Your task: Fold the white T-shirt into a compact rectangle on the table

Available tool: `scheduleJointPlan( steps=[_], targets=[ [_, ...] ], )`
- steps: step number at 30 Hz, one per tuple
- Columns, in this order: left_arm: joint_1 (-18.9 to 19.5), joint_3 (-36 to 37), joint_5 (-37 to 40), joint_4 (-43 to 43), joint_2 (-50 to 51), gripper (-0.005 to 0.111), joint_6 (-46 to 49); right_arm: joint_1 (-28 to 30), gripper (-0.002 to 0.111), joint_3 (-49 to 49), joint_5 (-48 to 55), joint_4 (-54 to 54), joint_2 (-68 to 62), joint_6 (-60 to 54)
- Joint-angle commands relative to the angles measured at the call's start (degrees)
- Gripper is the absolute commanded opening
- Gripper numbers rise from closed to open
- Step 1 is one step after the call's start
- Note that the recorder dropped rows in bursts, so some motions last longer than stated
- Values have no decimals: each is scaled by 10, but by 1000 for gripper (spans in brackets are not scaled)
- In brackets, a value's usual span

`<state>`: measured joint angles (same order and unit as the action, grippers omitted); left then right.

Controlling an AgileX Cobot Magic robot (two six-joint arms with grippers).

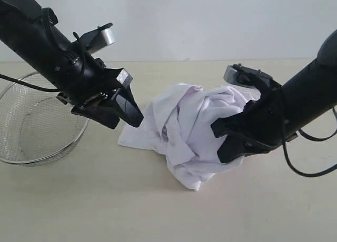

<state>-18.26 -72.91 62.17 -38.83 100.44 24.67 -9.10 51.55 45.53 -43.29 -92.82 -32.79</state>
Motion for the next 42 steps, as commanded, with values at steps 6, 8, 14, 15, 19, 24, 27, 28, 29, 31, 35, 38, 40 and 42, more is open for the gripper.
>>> scheduleJointPlan(
  steps=[6, 8, 14, 15, 19, 24, 27, 28, 29, 31, 35, 38, 40, 42],
  targets=[
    [-3, 11, -65, 6, 24, 25, -35, 39, 0, 18, 75, 19, 7, -12],
    [-4, 14, -62, -5, 44, 10, -35, 39, 0, 18, 71, 19, 7, -14],
    [-15, 14, -97, -55, 94, 5, -7, 39, 0, 18, 66, 19, 7, -14],
    [-16, 14, -107, -50, 100, 5, -7, 39, 0, 18, 66, 19, 7, -14],
    [-16, 14, -141, -38, 126, 5, -7, 39, 0, 18, 66, 19, 7, -16],
    [-16, 11, -181, -22, 147, 5, -7, 39, 0, 18, 66, 19, 7, -16],
    [-16, 6, -193, -21, 165, 5, -8, 39, 0, 18, 65, 19, 7, -16],
    [-16, 2, -198, -21, 173, 5, -8, 39, 0, 18, 64, 19, 7, -16],
    [-16, -1, -203, -21, 182, 5, -8, 39, 0, 18, 64, 18, 7, -16],
    [-16, -11, -212, -21, 197, 5, -8, 39, 0, 18, 64, 18, 7, -17],
    [-16, -34, -212, -21, 219, 5, -8, 39, 0, 18, 64, 18, 7, -17],
    [-16, -48, -216, -21, 232, 5, -9, 39, 0, 18, 65, 17, 7, -17],
    [-16, -56, -219, -20, 238, 5, -11, 39, 0, 18, 65, 17, 7, -17],
    [-16, -72, -218, 0, 248, 5, -21, 39, 0, 18, 67, 17, 7, -17]
  ],
)
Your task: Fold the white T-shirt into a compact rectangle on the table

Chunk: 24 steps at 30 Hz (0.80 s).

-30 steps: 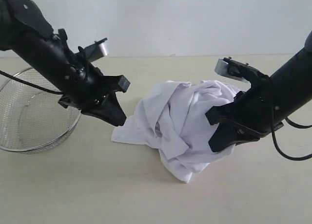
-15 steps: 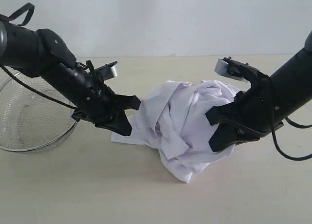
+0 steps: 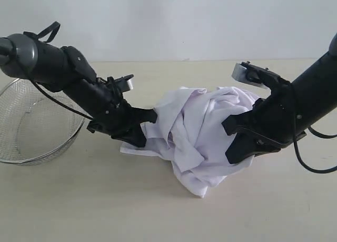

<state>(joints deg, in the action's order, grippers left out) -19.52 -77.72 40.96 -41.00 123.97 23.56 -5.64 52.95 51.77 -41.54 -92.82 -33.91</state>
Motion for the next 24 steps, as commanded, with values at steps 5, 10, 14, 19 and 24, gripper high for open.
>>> scheduleJointPlan(
  steps=[5, 10, 14, 19, 24],
  targets=[
    [-4, -53, -1, 116, 41, 5, -65, 5, 0, 4, 4, -1, 7, -6],
    [-4, -116, 8, 222, 58, 5, -138, 5, 0, 4, 55, -2, 7, -6],
    [7, -178, 47, 243, 88, 5, -148, 5, 0, 4, 100, 14, 8, -1],
    [17, -210, 62, 244, 110, 5, -150, 5, 0, 4, 146, 52, 9, 4],
    [18, -247, 79, 253, 130, 5, -155, 5, 0, 4, 180, 131, 9, 41]
  ],
)
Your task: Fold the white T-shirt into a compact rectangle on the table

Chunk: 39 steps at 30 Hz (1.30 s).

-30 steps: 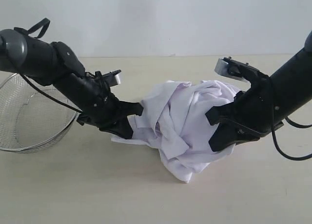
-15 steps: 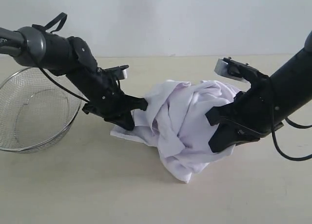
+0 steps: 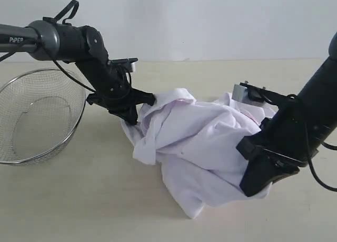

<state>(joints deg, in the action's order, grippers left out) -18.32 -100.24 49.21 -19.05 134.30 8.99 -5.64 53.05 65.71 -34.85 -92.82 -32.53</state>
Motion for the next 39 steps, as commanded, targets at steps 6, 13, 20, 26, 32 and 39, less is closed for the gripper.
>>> scheduleJointPlan(
  steps=[6, 13, 20, 26, 32, 39],
  targets=[
    [6, -58, 17, 46, 42, 5, -18, 5, 0, 3, 43, 134, 9, 62],
    [7, -74, 30, 97, 42, 5, -39, 5, 0, 13, 43, 165, 10, 63],
    [12, -74, 38, 90, 42, 5, -39, 5, 1, 29, 35, 332, 10, 202],
    [12, -74, 40, 92, 42, 5, -39, 5, 71, 29, 21, 349, 10, 232],
    [12, -74, 48, 90, 42, 5, -39, 5, 47, 31, -14, 88, 20, 97],
    [12, -74, 51, 92, 42, 5, -34, -8, 43, 31, 0, -167, 88, -63]
  ],
)
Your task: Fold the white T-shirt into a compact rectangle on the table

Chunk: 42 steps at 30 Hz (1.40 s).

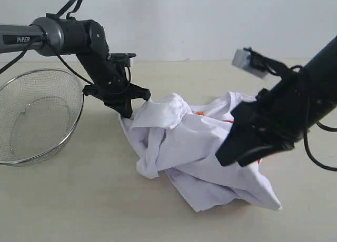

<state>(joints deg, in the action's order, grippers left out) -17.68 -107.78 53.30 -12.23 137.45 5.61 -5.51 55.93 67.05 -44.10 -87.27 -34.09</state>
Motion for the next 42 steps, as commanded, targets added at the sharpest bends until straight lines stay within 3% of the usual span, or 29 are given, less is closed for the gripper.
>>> scheduleJointPlan(
  steps=[1, 6, 13, 16, 19, 21, 23, 31, 37, 42],
  targets=[
    [6, 1, 10, 26, 10, 5, 0, -19, 43, 3, -27, -70, 32, -51],
    [6, 1, 31, 11, -2, 5, 27, -66, 43, 0, -91, -27, 20, -40],
    [11, 1, 51, 10, -65, 5, 53, -58, 43, 0, -127, 18, 10, -20],
    [11, 1, 54, -8, -104, 16, 56, -51, 43, 0, -131, 29, 10, -19],
    [11, 1, 69, -57, -144, 36, 79, -40, 43, 0, -144, 30, 10, -19],
    [11, 1, 98, -105, -168, 49, 88, -29, 43, 0, -151, 34, 9, -19],
    [11, 1, 151, -131, -188, 54, 103, -17, 43, 0, -152, 39, 9, -19],
    [7, 64, 167, -124, -223, 54, 80, 3, 43, 0, -155, 38, 9, -14],
    [-24, 151, 167, -124, -230, 54, 108, 3, 43, 0, -151, 38, 9, -14],
    [-41, 184, 167, -128, -238, 50, 93, 3, 43, 0, -142, 38, 9, -13]
  ],
)
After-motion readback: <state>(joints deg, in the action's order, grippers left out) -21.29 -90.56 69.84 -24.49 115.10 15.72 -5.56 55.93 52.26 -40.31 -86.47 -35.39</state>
